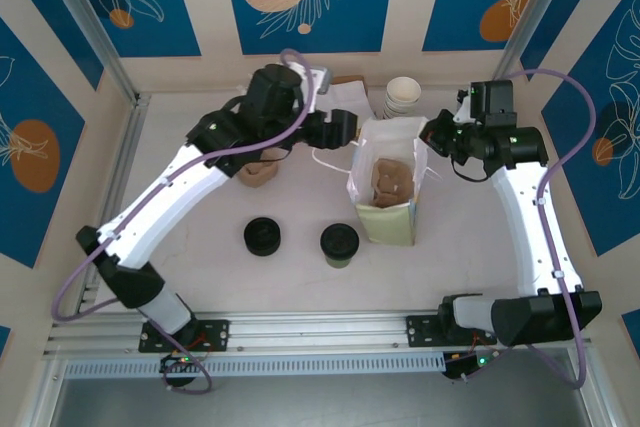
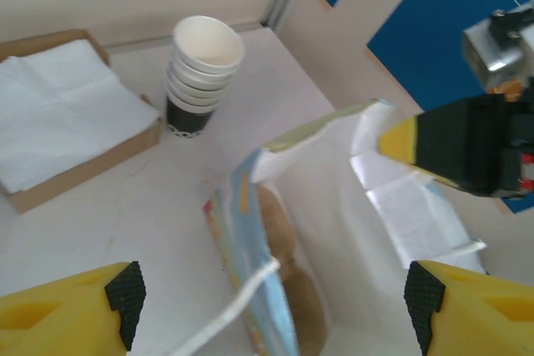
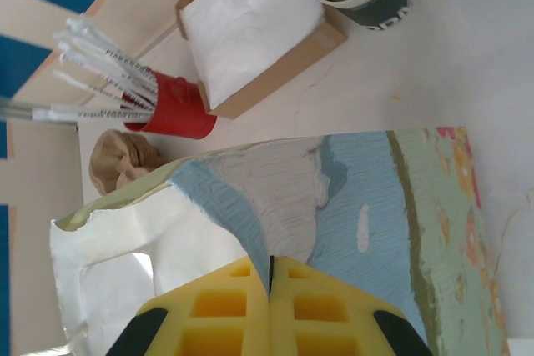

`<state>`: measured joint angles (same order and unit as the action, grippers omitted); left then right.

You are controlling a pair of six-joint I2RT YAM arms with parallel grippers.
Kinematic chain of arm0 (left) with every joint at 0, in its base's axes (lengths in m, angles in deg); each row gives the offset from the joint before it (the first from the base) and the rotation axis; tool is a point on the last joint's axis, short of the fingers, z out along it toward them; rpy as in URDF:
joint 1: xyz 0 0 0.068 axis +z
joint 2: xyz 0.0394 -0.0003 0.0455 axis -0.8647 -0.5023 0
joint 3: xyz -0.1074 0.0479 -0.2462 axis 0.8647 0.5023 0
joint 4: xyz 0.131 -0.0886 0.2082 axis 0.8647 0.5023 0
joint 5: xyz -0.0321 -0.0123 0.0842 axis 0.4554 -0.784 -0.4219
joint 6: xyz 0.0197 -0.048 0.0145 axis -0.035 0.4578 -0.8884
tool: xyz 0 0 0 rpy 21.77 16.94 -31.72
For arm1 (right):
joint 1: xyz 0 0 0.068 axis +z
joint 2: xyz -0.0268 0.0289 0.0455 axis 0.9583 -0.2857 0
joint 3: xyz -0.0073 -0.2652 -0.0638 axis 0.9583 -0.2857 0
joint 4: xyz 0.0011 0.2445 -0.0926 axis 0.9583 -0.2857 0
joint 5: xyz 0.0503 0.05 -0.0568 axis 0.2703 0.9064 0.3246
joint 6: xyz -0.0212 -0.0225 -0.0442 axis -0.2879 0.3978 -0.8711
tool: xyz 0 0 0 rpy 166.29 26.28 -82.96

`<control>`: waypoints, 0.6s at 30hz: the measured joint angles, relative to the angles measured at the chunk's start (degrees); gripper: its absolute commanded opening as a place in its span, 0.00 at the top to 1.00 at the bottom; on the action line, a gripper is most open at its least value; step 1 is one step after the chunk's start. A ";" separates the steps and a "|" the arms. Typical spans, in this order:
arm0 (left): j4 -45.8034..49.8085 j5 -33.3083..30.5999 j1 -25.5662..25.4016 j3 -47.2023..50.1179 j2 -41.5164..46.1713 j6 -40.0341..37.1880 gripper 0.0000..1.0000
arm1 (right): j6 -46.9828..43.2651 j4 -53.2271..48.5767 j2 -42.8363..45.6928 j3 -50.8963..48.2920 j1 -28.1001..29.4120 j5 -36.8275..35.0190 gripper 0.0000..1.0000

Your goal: Pack the takeout coffee

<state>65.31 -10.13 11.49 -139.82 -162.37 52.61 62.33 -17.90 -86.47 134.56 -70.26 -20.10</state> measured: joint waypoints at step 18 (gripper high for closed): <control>14.10 -3.45 -11.23 -28.70 -27.10 3.87 0.35 | 7.76 2.08 -0.28 -8.26 -8.22 5.38 1.00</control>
<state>79.41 -13.58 0.26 -168.52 -189.47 56.48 70.09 -15.82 -86.75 126.30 -78.48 -14.72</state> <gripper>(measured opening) 0.661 0.051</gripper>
